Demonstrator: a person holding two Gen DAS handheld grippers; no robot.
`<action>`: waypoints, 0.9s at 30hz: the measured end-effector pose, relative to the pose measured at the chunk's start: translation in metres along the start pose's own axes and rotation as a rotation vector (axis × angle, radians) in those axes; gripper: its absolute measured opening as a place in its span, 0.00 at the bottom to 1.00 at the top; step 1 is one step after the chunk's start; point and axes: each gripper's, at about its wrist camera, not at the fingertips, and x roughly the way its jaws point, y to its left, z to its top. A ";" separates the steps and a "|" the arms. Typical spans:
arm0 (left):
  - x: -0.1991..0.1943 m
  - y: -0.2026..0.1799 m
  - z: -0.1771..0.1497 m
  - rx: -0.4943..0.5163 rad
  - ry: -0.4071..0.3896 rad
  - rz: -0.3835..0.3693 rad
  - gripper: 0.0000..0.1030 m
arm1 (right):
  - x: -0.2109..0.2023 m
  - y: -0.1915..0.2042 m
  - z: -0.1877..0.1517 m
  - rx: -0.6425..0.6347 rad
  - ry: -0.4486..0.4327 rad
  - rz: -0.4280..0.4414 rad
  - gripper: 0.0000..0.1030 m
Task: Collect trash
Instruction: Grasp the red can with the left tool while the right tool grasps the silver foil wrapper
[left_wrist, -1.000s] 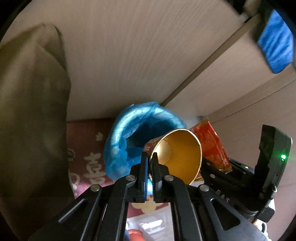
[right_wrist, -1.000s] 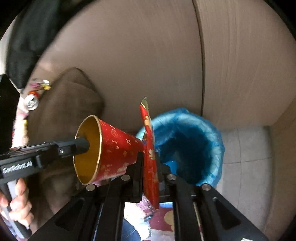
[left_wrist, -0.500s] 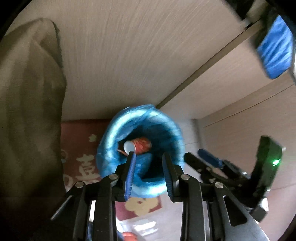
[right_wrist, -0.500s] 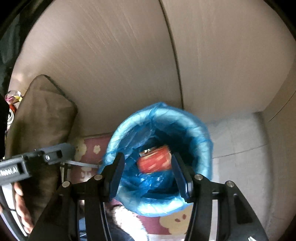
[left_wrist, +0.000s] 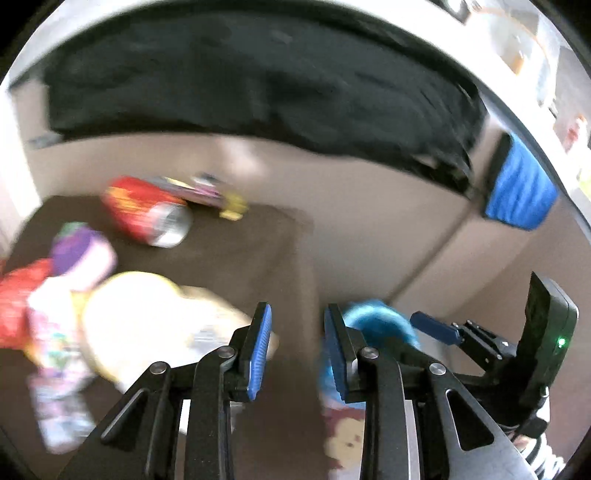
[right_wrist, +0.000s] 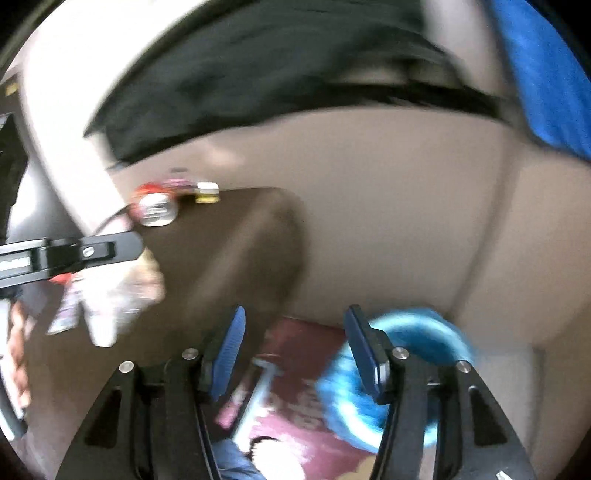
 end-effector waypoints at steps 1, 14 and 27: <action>-0.009 0.017 0.002 -0.014 -0.017 0.019 0.32 | 0.006 0.016 0.006 -0.034 0.010 0.046 0.52; 0.011 0.150 0.027 -0.145 -0.050 0.074 0.33 | 0.134 0.140 0.126 -0.403 -0.020 0.071 0.52; 0.070 0.176 0.071 -0.266 0.046 0.059 0.76 | 0.197 0.142 0.162 -0.358 0.066 0.055 0.09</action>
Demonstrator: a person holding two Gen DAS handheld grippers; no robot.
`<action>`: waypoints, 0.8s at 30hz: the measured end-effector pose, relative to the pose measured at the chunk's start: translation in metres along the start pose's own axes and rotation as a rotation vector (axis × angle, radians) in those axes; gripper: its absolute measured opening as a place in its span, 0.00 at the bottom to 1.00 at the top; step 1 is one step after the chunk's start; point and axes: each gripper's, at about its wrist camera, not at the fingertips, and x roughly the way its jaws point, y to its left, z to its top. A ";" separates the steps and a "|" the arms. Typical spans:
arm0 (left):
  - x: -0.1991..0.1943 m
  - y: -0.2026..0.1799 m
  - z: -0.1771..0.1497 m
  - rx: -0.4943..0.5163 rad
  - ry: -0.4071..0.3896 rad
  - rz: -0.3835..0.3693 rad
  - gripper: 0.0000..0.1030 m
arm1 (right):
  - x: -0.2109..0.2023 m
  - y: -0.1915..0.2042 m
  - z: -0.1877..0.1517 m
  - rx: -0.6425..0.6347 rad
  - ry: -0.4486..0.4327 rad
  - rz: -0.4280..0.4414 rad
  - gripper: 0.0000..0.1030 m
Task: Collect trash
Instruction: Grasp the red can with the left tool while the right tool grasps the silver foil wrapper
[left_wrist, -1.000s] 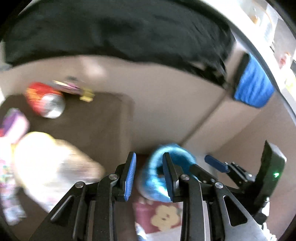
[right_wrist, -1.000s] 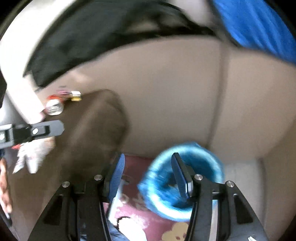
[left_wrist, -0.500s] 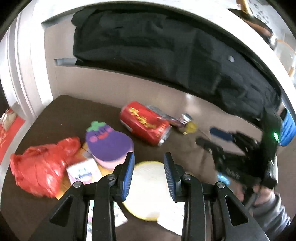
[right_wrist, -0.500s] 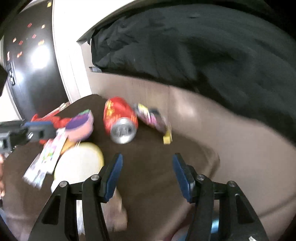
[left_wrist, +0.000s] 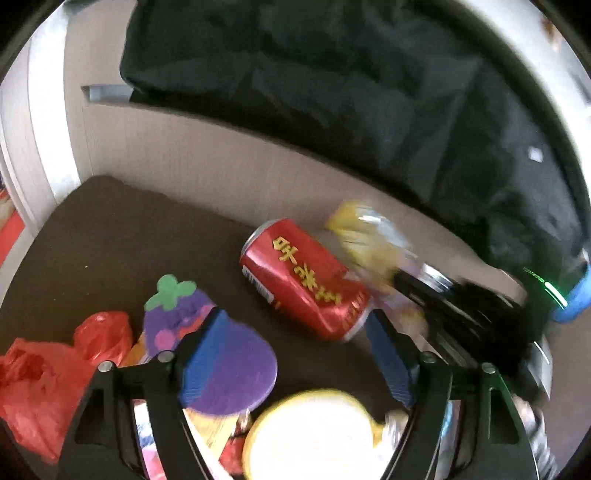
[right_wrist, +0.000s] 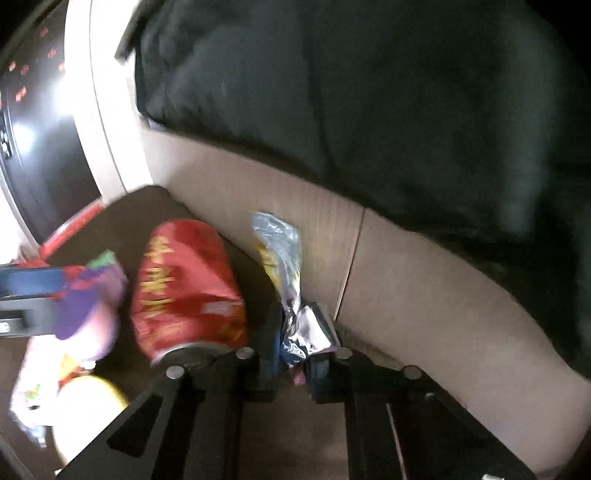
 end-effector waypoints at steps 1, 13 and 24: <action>0.007 0.001 0.004 -0.036 0.014 0.013 0.76 | -0.010 0.001 -0.003 0.005 -0.009 -0.004 0.09; 0.077 -0.001 0.015 -0.312 0.116 0.111 0.76 | -0.094 -0.017 -0.060 0.021 -0.022 -0.033 0.08; 0.061 -0.030 -0.002 -0.191 0.089 0.101 0.54 | -0.114 -0.033 -0.079 0.097 -0.050 -0.033 0.08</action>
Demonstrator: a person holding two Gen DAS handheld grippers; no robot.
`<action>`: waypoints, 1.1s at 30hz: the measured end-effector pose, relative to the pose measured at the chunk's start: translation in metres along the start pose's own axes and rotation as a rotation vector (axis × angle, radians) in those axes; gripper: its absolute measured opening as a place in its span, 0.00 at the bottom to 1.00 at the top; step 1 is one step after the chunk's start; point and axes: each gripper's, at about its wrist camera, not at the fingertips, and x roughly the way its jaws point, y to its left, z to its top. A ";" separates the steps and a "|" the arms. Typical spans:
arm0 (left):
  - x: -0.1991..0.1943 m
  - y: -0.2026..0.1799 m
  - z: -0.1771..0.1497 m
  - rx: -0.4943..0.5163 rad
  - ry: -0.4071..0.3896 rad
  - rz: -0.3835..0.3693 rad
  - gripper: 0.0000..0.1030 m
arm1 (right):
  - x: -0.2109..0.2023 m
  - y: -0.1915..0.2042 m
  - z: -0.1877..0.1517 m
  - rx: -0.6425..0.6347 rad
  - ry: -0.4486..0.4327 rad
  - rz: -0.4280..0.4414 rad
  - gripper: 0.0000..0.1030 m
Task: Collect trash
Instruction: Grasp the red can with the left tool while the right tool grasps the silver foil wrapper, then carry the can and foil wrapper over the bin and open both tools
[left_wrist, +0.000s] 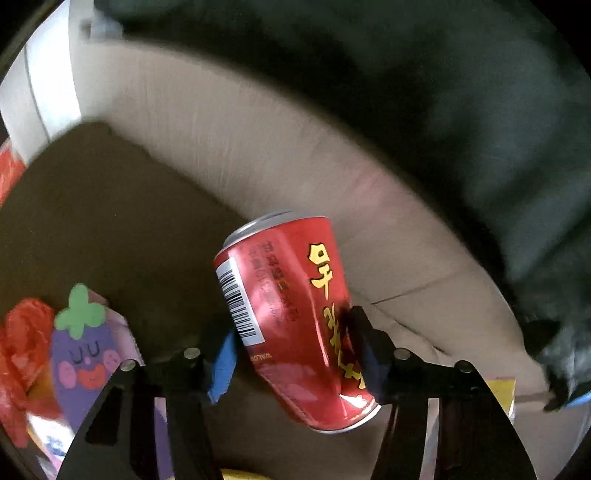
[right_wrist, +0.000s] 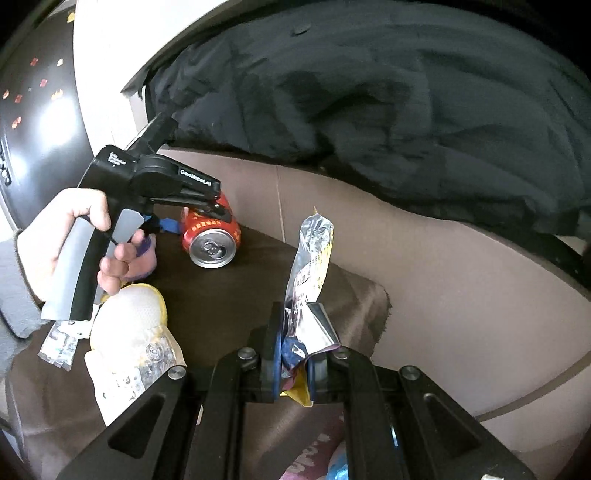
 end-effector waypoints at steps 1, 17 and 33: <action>-0.008 -0.002 -0.007 0.032 -0.022 -0.009 0.52 | -0.002 -0.001 0.000 0.009 -0.006 0.006 0.08; -0.149 -0.177 -0.162 0.513 -0.276 -0.215 0.47 | -0.148 -0.060 -0.022 0.119 -0.212 -0.113 0.08; -0.021 -0.252 -0.269 0.708 0.022 -0.216 0.46 | -0.170 -0.155 -0.130 0.317 -0.029 -0.259 0.08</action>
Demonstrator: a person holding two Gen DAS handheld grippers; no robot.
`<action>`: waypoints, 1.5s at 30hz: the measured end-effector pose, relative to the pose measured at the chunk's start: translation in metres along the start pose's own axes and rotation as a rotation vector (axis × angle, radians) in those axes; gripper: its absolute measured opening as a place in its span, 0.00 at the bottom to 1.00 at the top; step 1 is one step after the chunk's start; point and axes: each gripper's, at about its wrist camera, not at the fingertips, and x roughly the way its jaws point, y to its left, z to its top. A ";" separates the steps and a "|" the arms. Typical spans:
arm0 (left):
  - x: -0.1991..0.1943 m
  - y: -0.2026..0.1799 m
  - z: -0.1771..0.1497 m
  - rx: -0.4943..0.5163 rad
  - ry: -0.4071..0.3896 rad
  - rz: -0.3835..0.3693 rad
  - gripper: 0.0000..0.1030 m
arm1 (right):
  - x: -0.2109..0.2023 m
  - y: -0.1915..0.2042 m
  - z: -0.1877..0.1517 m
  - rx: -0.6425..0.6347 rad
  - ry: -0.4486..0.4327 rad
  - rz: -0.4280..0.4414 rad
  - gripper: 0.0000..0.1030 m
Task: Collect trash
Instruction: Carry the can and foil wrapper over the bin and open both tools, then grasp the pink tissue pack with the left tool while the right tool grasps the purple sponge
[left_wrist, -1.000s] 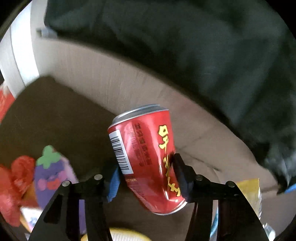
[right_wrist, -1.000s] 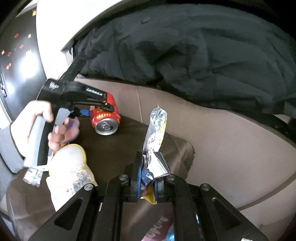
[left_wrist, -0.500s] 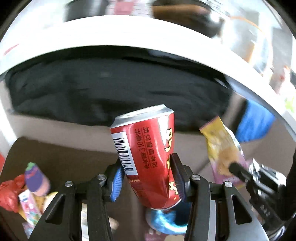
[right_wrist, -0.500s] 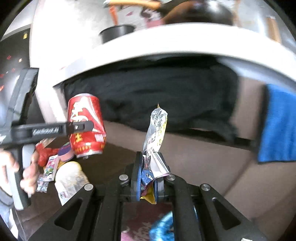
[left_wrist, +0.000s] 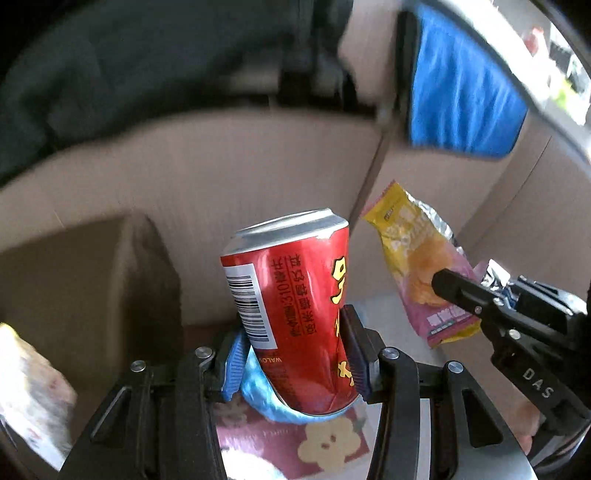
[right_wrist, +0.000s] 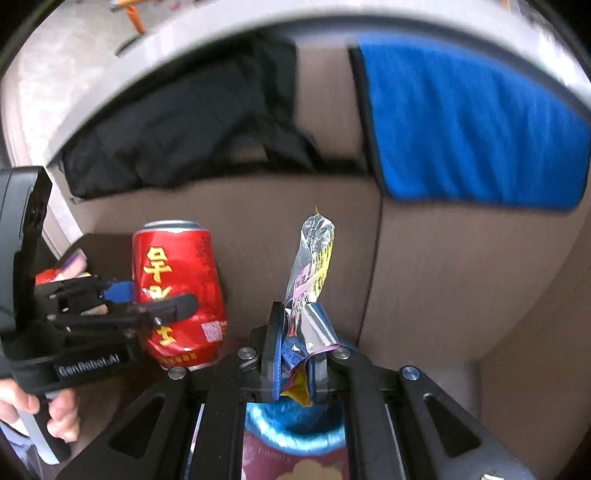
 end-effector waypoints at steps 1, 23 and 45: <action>0.017 0.000 -0.002 -0.009 0.035 -0.006 0.46 | 0.011 -0.004 -0.007 0.012 0.027 0.003 0.08; 0.093 0.049 -0.017 -0.173 0.197 -0.109 0.46 | 0.131 -0.029 -0.069 0.156 0.310 0.065 0.37; -0.212 0.252 -0.084 -0.272 -0.321 0.322 0.48 | 0.035 0.235 0.010 -0.222 -0.014 0.418 0.59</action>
